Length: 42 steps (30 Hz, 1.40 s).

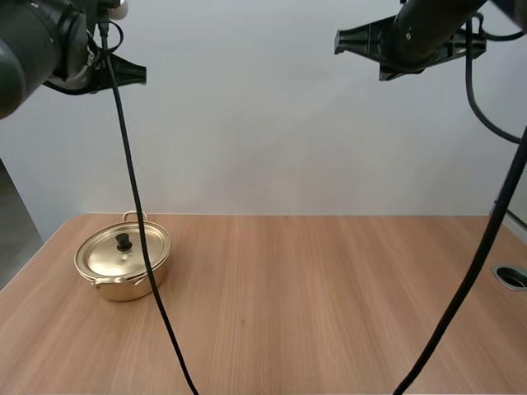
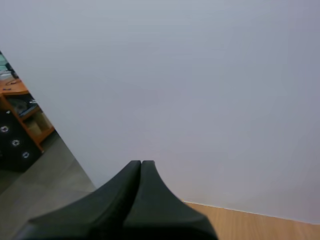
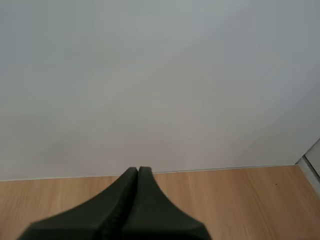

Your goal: Open the pot, put the car inside, and close it

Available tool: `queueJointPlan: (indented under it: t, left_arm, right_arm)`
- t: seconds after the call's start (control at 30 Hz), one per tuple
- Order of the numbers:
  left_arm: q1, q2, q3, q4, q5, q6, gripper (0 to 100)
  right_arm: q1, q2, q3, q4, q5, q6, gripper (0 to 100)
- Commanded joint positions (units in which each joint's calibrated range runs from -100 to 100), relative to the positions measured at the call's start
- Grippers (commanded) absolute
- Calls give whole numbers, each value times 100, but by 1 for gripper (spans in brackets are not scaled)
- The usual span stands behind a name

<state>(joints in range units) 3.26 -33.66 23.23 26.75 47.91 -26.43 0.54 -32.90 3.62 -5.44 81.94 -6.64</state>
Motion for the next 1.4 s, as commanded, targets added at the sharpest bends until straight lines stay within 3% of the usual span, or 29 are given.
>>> queueJointPlan:
  t: [0.0, 0.07, 0.2, 0.3, 0.43, 0.63, 0.83, 1.0, 1.17, 1.27, 1.37]
  left_arm:
    - [-92, -379, 556, -6, -54, 2, 0]
    - [-191, -708, 1195, 10, -334, 2, 0]
    - [-318, -1589, 2635, 177, -2113, 2, 0]
    - [-327, -2240, 3660, 56, -3080, -247, 0]
    - [-327, -3167, 4670, 44, -3174, -898, 0]
    - [-327, -4647, 6097, 127, -3343, -898, 0]
    - [-327, -5746, 7281, 134, -4571, -898, 0]
    - [-326, -6493, 7677, 95, -4412, -898, 0]
    - [-326, -6634, 7677, -663, -2999, -875, 0]
    - [-326, -6634, 7677, -806, -2746, -377, 0]
    - [-326, -6634, 7677, -1585, -2657, 543, 0]
  right_arm:
    - [1, 0, 1754, 4, -1369, -3, 0]
    - [1, 0, 2340, 4, -1928, -3, 0]
    - [1, 0, 3273, 4, -2842, -3, 0]
    - [1, 0, 3762, 4, -3250, -3, 0]
    - [1, 0, 4211, -104, -3654, -3, 0]
    - [1, -333, 4782, -223, -4009, -3, 0]
    - [1, -1337, 5486, 85, -4506, -3, 0]
    - [1, -2135, 6433, -21, -5973, -3, 0]
    - [1, -2760, 7574, 92, -7290, -3, 0]
    - [1, -3151, 8294, 92, -7911, -3, 0]
    - [1, -3534, 8955, 92, -8484, -3, 0]
